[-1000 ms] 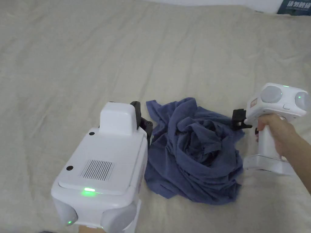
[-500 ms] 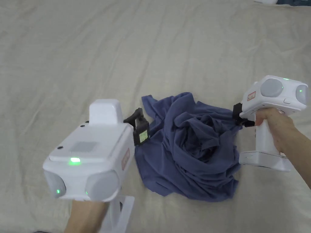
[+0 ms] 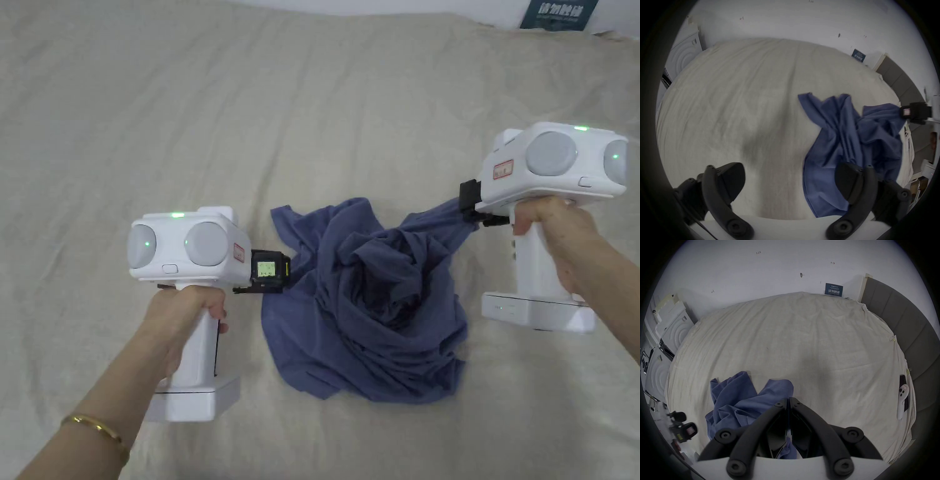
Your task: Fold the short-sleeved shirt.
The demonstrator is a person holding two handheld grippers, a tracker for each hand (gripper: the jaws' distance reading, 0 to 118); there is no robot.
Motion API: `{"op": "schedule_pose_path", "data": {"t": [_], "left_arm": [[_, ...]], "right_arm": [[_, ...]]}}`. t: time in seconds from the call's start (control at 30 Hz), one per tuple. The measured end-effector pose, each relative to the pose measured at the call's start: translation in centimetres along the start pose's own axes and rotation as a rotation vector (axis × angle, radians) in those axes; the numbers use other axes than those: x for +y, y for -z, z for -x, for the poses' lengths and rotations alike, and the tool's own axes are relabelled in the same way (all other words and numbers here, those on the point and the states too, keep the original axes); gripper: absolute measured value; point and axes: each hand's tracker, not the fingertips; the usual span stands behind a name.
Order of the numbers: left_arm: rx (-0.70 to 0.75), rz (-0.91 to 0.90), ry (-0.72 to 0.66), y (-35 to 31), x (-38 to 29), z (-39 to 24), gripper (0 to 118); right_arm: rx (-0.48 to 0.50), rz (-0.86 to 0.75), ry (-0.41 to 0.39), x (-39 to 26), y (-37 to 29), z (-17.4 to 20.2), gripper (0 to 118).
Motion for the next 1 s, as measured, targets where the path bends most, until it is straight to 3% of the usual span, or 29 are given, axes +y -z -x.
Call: {"op": "schedule_pose_path", "data": {"t": [0.17, 0.27, 0.47, 0.53, 0.57, 0.6, 0.7, 0.8, 1.0], "left_arm": [[0.019, 0.024, 0.014, 2.5, 0.7, -1.4, 99], [0.009, 0.019, 0.055, 3.1, 0.8, -2.8, 84], [0.071, 0.053, 0.194, 4.4, 0.3, -4.9, 73], [0.068, 0.048, 0.218, 3.9, 0.3, -5.4, 48], [0.06, 0.042, 0.225, 3.6, 0.2, -5.8, 30], [0.08, 0.036, 0.246, 3.8, 0.1, -6.0, 3], [0.094, 0.026, 0.279, 3.2, -0.2, -5.9, 0], [0.018, -0.021, 0.163, 1.3, 0.8, -4.3, 0], [-0.027, -0.189, 0.015, -5.7, 3.7, -0.1, 0]], "right_arm": [[-0.01, 0.009, -0.009, -0.6, -0.3, -0.1, 1], [-0.023, 0.02, -0.013, -1.0, 0.1, -0.4, 1], [-0.041, 0.036, -0.017, -1.6, 0.5, -0.7, 1], [-0.041, 0.037, -0.015, -1.6, 0.6, -0.9, 1], [-0.041, 0.037, -0.012, -1.6, 0.6, -0.9, 1], [-0.042, 0.038, -0.008, -1.7, 0.6, -0.9, 1], [-0.045, 0.036, 0.005, -1.8, 0.2, -1.0, 1], [0.002, 0.018, 0.055, -1.6, -1.1, -1.6, 1], [-0.017, -0.068, 0.075, -0.8, -6.0, -3.3, 1]]}}
